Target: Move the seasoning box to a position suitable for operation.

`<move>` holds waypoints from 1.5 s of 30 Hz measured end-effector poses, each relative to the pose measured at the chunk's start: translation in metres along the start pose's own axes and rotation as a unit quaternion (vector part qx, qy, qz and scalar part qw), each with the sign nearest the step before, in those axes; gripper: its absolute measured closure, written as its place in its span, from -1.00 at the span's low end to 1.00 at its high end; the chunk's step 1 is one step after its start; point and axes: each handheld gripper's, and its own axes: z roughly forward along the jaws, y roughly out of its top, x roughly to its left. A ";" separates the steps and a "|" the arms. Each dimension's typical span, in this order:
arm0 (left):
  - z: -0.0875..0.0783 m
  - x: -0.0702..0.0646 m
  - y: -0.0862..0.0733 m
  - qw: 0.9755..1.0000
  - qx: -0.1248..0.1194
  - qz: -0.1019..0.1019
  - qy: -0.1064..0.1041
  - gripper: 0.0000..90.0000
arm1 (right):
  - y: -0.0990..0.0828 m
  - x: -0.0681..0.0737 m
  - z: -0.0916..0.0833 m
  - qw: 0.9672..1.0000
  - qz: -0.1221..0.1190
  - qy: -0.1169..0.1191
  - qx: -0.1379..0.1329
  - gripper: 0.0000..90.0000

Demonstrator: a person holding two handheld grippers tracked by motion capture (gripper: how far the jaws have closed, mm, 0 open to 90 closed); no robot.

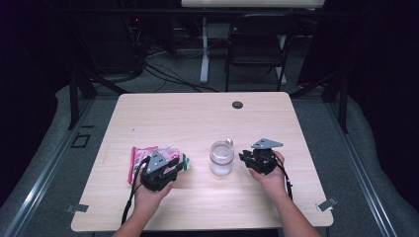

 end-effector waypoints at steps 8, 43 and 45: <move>-0.021 0.009 -0.008 1.000 -0.013 -0.011 0.025 0.61 | 0.012 -0.006 0.017 1.000 -0.018 0.014 -0.010 0.70; -0.051 0.024 -0.027 0.996 -0.016 -0.047 0.070 0.59 | 0.025 -0.008 0.058 0.996 -0.060 0.037 0.048 0.88; -0.049 0.024 -0.026 0.997 -0.017 -0.045 0.067 0.59 | 0.023 -0.008 0.055 0.996 -0.061 0.029 0.050 0.90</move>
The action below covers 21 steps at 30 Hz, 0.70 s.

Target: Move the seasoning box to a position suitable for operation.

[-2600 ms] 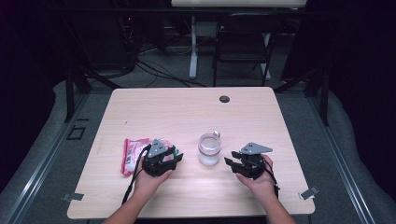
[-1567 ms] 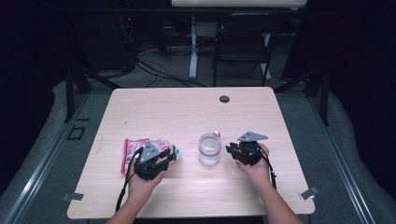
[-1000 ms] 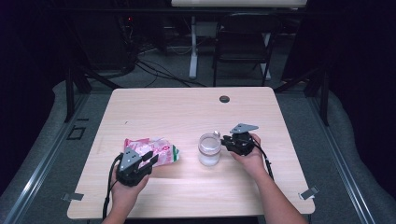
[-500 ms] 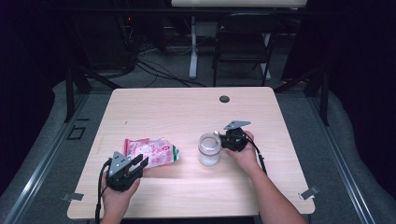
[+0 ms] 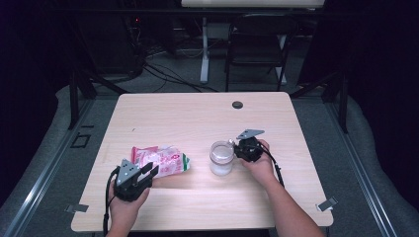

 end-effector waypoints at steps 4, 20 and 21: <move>0.008 -0.002 0.003 1.000 0.000 0.005 -0.010 0.59 | -0.004 0.003 -0.006 1.000 0.000 -0.017 0.001 0.91; 0.041 -0.024 0.023 0.997 -0.002 0.046 -0.061 0.59 | -0.029 0.033 -0.046 0.998 0.037 -0.059 0.007 0.90; 0.043 -0.025 0.024 0.997 -0.002 0.049 -0.065 0.59 | -0.030 0.036 -0.050 0.998 0.037 -0.059 0.007 0.91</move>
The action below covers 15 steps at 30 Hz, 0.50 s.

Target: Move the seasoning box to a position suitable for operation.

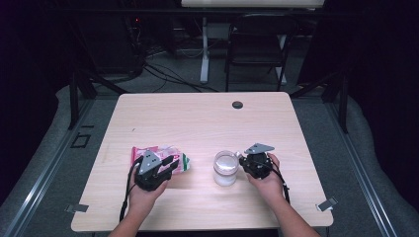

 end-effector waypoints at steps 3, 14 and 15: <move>0.005 -0.002 0.004 1.000 0.000 0.006 -0.009 0.59 | -0.004 0.006 -0.008 1.000 0.008 -0.008 -0.004 0.91; 0.024 -0.013 0.013 0.999 0.001 0.029 -0.037 0.59 | -0.016 0.013 -0.025 1.000 0.015 -0.002 0.000 0.88; 0.025 -0.014 0.014 0.999 0.002 0.029 -0.039 0.59 | -0.016 0.013 -0.025 1.000 0.013 -0.003 0.001 0.87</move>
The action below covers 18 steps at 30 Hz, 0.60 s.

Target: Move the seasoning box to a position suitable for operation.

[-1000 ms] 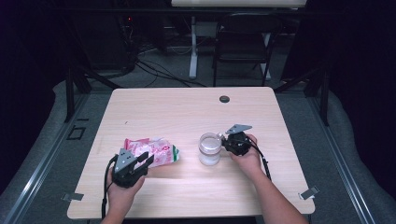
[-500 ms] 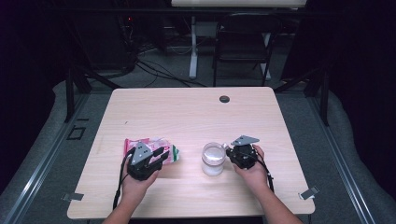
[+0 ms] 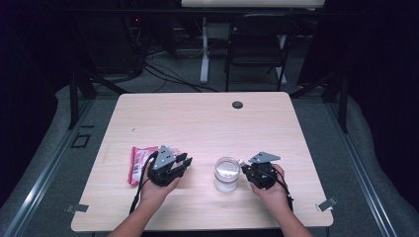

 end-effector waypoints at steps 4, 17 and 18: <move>0.003 -0.001 0.001 1.000 0.001 0.003 0.000 0.57 | 0.001 -0.002 -0.020 0.999 0.029 0.029 -0.005 0.74; 0.003 -0.010 0.003 1.000 0.010 -0.002 -0.029 0.62 | 0.016 -0.008 -0.055 0.996 0.059 0.047 -0.056 0.72; 0.005 -0.013 0.003 0.999 0.015 -0.001 -0.036 0.64 | 0.017 -0.007 -0.056 0.995 0.061 0.049 -0.062 0.74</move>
